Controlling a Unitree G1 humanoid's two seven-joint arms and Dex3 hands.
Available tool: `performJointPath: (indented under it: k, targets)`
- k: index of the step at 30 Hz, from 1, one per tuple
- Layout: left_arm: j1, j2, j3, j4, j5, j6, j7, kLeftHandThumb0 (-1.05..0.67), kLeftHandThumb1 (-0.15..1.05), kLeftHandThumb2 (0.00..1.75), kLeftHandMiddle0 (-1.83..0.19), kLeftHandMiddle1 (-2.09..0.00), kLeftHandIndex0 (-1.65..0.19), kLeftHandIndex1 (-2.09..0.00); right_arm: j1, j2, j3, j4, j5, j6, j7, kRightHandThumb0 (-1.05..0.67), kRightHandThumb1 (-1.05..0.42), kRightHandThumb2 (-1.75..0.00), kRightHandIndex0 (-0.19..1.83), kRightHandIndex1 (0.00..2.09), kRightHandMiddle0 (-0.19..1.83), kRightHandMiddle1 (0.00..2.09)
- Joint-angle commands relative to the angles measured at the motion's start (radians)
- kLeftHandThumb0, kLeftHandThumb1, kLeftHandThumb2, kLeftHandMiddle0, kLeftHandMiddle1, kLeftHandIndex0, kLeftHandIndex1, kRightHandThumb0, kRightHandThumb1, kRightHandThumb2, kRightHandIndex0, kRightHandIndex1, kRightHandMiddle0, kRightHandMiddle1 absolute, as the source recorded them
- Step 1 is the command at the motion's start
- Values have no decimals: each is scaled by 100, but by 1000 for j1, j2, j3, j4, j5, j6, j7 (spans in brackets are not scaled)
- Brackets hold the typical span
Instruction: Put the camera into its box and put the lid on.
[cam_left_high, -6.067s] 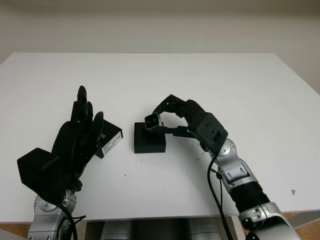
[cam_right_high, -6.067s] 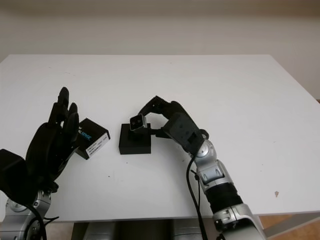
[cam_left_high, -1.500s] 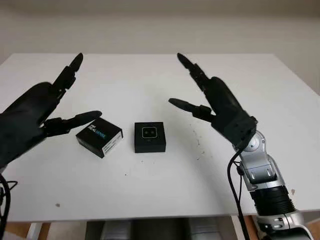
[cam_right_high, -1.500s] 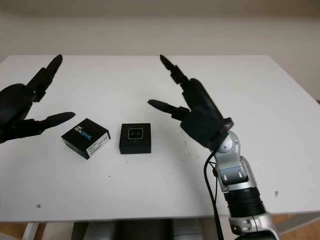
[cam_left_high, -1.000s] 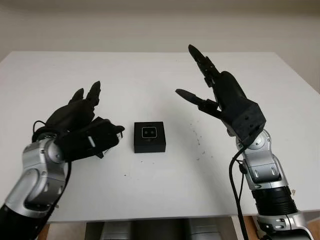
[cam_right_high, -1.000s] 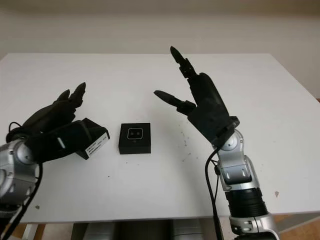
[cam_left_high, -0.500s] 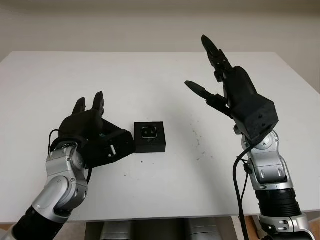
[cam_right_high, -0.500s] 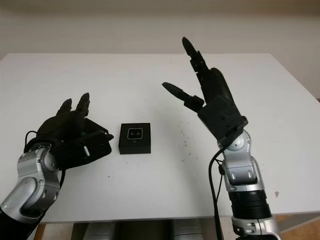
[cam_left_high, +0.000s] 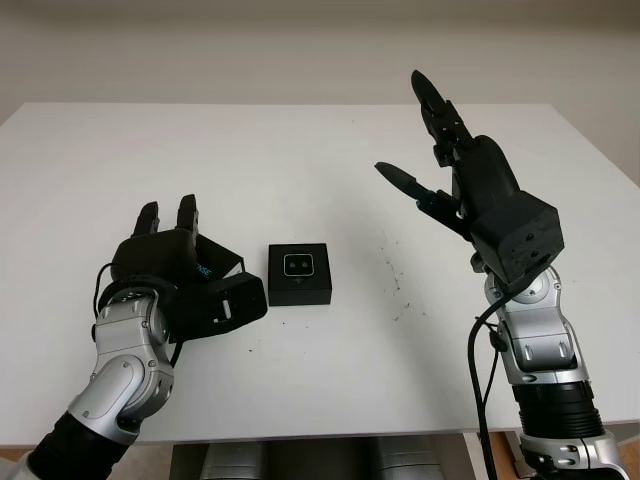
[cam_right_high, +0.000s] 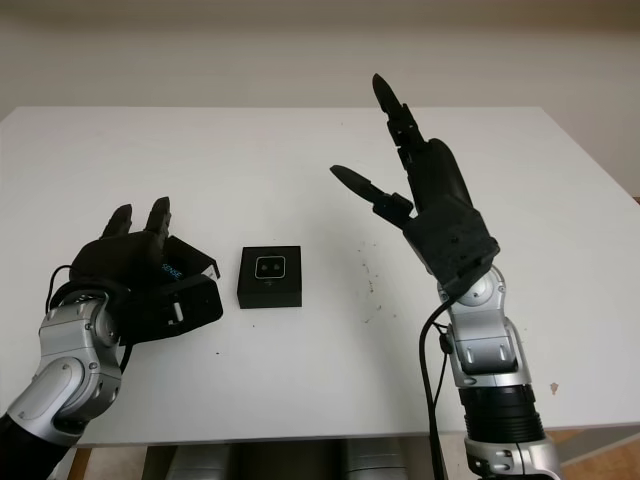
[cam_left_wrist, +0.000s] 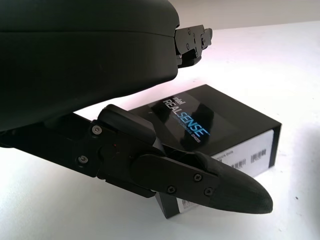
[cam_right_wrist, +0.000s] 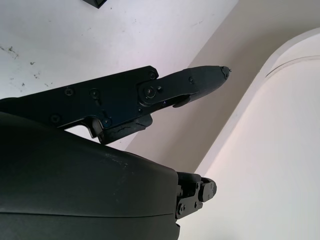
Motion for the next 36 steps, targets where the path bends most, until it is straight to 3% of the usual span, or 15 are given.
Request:
performJointPath:
  k: [1, 9, 11, 13, 14, 15, 16, 17, 27, 33, 34, 36]
  targets:
    - [-5, -13, 25, 13, -16, -6, 1, -98, 105, 12, 19, 0, 19, 0, 3, -2, -10, -17, 3, -7, -4, -60, -105, -8, 2, 6, 7, 9]
    - [-10, -99, 79, 36, -94, 31, 54, -87, 100, 5, 18, -1, 19, 0, 23, -13, -10, -26, -5, -12, 2, -60, -105, -8, 2, 6, 8, 9]
    - [-20, -113, 73, 43, -88, 50, 62, -84, 98, 5, 12, -4, 19, -1, 28, -15, -15, -27, 2, -14, 6, -59, -105, -8, 2, 5, 9, 9]
    - [-26, -114, 64, 47, -81, 55, 64, -81, 96, 4, -8, -15, 13, -4, 32, -16, -19, -29, 7, -11, 9, -59, -105, -7, 1, 5, 9, 9]
    - [-29, -107, 54, 49, -71, 55, 55, -80, 96, 5, -8, -27, 8, -6, 37, -21, -21, -36, 7, -2, 13, -59, -105, -7, 1, 5, 9, 9]
    - [-33, -100, 45, 52, -63, 57, 41, -80, 97, 5, 8, -74, 0, -10, 41, -24, -23, -43, 7, 4, 17, -60, -105, -8, 0, 5, 10, 9]
    - [-35, -97, 41, 54, -58, 58, 30, -80, 97, 5, 13, -91, -4, -12, 45, -27, -24, -49, 4, 9, 17, -59, -105, -8, 0, 5, 10, 9]
    - [-37, -94, 37, 55, -54, 59, 19, -80, 97, 5, 16, -95, -5, -12, 48, -28, -26, -54, 6, 9, 18, -59, -105, -8, 1, 5, 11, 10]
    - [-68, -46, -30, 97, 59, 42, -100, -71, 91, 4, 19, -100, -11, -14, 48, -26, -46, -63, 7, -9, 9, -56, -105, -7, 2, 6, 13, 10]
    - [-70, -64, -22, 119, 96, 29, -67, -44, 87, 5, 13, -117, -24, -20, 51, -30, -47, -64, 0, -19, 5, -57, -105, -8, 4, 7, 14, 11]
    - [-71, -63, -22, 123, 99, 23, -61, -41, 88, 5, 12, -124, -26, -22, 53, -28, -47, -67, 2, -16, 5, -57, -105, -8, 4, 7, 15, 11]
    - [-61, -65, -4, 120, 81, -13, 3, -29, 90, 5, -6, -182, -34, -47, 57, -24, -46, -76, 1, -6, 4, -57, -105, -8, 4, 7, 15, 11]
